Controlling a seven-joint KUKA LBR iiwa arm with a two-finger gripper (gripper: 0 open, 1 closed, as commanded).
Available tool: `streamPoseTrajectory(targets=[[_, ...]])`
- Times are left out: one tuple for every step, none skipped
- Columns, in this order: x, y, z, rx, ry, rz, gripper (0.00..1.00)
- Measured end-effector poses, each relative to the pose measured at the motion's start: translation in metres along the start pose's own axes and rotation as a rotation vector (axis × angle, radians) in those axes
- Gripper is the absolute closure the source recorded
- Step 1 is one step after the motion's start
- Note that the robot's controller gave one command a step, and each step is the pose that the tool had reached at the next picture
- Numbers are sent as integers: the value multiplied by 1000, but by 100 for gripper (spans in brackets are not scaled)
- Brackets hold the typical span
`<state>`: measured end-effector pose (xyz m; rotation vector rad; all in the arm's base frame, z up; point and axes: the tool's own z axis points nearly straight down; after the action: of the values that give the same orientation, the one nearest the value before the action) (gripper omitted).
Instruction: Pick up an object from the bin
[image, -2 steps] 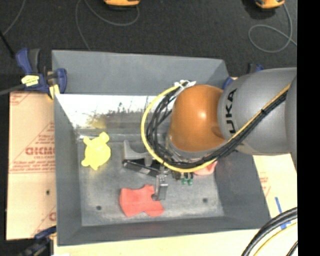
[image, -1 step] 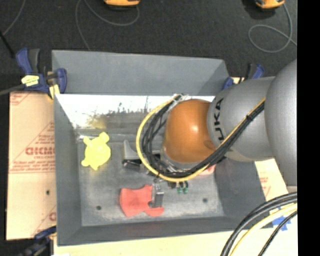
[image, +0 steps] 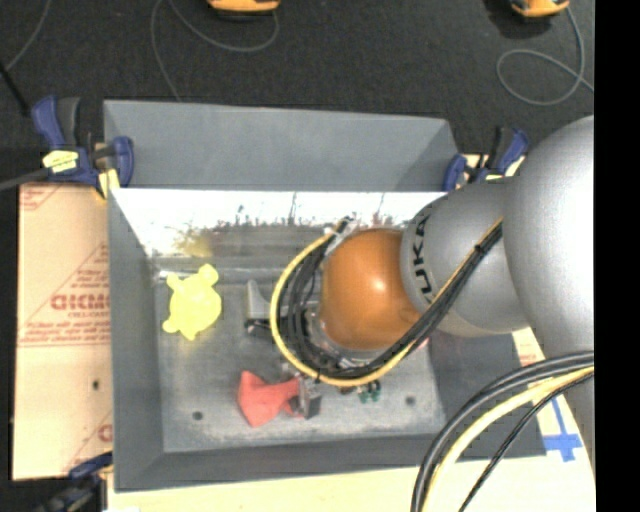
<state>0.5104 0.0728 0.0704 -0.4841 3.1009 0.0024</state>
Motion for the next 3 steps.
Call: streamPoseTrajectory(targets=[[0,0,0,0,0,1,100],[11,10,-155,1,-5,11,100],[11,10,-154,0,-3,11,100]])
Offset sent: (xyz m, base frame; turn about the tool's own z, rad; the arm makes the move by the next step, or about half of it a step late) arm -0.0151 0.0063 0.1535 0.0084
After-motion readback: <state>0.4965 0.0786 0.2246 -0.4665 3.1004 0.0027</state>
